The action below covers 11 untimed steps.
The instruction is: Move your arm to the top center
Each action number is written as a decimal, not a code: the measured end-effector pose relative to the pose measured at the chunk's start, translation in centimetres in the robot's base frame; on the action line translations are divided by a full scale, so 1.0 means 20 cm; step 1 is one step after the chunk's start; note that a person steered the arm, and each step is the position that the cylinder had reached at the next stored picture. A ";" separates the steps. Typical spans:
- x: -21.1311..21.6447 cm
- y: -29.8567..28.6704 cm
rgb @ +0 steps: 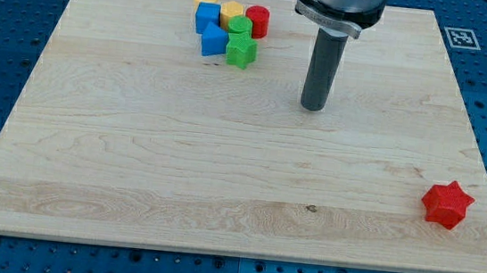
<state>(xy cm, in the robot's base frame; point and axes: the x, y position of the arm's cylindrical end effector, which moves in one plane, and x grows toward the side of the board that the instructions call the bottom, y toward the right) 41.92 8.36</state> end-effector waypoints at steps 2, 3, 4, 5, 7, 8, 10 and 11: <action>-0.05 0.03; -0.14 0.09; -0.39 0.10; -0.42 0.10; -0.57 0.00; -0.86 -0.01; -1.09 -0.24; -1.13 -0.37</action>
